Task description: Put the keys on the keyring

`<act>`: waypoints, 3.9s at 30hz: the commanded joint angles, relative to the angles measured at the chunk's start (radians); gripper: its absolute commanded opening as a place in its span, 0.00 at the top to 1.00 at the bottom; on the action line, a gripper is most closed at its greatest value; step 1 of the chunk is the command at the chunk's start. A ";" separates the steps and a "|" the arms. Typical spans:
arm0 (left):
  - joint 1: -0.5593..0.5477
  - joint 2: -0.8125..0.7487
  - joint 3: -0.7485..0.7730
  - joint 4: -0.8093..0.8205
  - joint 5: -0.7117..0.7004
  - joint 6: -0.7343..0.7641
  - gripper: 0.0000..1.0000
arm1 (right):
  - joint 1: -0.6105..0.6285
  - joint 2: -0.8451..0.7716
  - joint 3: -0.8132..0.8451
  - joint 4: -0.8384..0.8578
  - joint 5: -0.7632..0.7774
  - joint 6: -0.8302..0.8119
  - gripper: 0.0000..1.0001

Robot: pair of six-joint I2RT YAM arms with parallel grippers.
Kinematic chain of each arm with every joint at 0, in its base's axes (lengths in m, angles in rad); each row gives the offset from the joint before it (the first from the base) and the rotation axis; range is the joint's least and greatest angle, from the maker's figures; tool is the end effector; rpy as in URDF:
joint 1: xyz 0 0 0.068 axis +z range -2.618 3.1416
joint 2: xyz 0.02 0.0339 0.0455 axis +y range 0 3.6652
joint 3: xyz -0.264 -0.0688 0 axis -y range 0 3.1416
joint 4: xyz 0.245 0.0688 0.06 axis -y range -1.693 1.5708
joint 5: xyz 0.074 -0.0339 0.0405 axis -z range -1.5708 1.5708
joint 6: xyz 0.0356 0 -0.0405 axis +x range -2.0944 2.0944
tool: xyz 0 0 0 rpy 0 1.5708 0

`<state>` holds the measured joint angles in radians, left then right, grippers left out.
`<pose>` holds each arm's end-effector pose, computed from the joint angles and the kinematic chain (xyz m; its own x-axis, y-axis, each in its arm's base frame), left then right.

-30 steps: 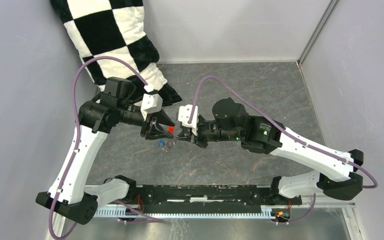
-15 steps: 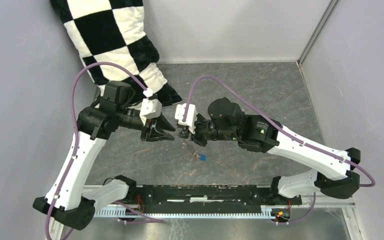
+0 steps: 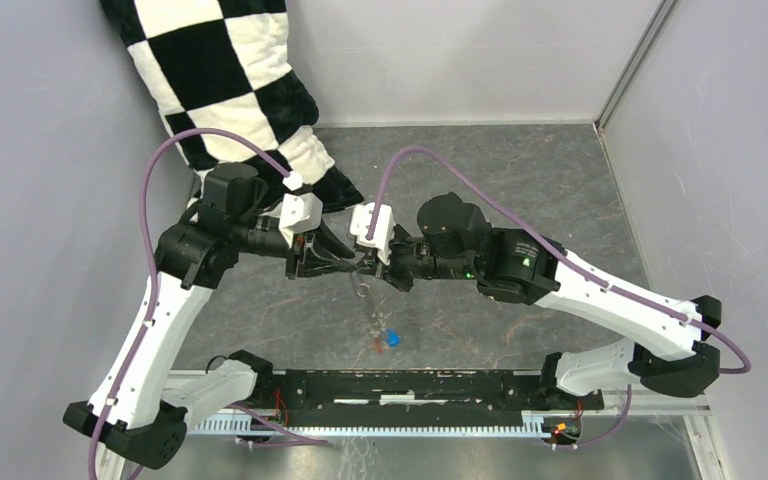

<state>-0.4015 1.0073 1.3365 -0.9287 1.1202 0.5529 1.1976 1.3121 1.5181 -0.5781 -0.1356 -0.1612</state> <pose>0.1397 -0.0941 0.4222 0.0067 0.2456 -0.9693 0.9998 -0.0218 0.0013 0.0983 0.2642 0.4378 0.0246 -0.3733 -0.9274 -0.9773 0.1865 -0.1010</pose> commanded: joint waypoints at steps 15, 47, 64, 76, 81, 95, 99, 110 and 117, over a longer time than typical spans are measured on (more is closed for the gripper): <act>-0.038 -0.014 -0.021 0.007 -0.045 -0.006 0.63 | 0.008 0.026 0.099 0.047 -0.001 0.023 1.00; -0.037 -0.105 -0.104 0.200 -0.059 -0.131 0.96 | 0.006 -0.022 0.045 0.095 -0.033 0.044 1.00; -0.037 -0.125 -0.164 0.335 0.016 -0.217 0.98 | -0.002 -0.156 -0.039 0.144 0.007 0.093 0.54; -0.038 -0.192 -0.229 0.508 0.051 -0.298 0.98 | -0.013 -0.330 -0.227 0.223 0.105 0.160 0.41; -0.037 -0.247 -0.235 0.507 0.028 -0.079 0.98 | -0.012 -0.359 -0.324 0.292 0.164 0.193 0.39; -0.038 -0.380 -0.297 0.415 0.016 0.394 0.98 | -0.013 -0.354 -0.367 0.379 0.138 0.214 0.39; -0.038 -0.383 -0.290 0.387 0.027 0.403 0.98 | -0.014 -0.355 -0.367 0.383 0.139 0.216 0.40; -0.037 -0.272 -0.194 0.299 0.031 0.047 0.98 | -0.013 -0.351 -0.360 0.380 0.129 0.224 0.40; -0.035 -0.172 -0.260 0.126 -0.103 0.012 0.98 | -0.013 -0.325 -0.448 0.295 0.335 0.260 0.36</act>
<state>-0.4362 0.7818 1.1049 -0.6895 1.0977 0.6582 1.1881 0.9714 1.1393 -0.2474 0.0521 0.0605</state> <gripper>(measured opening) 0.029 0.612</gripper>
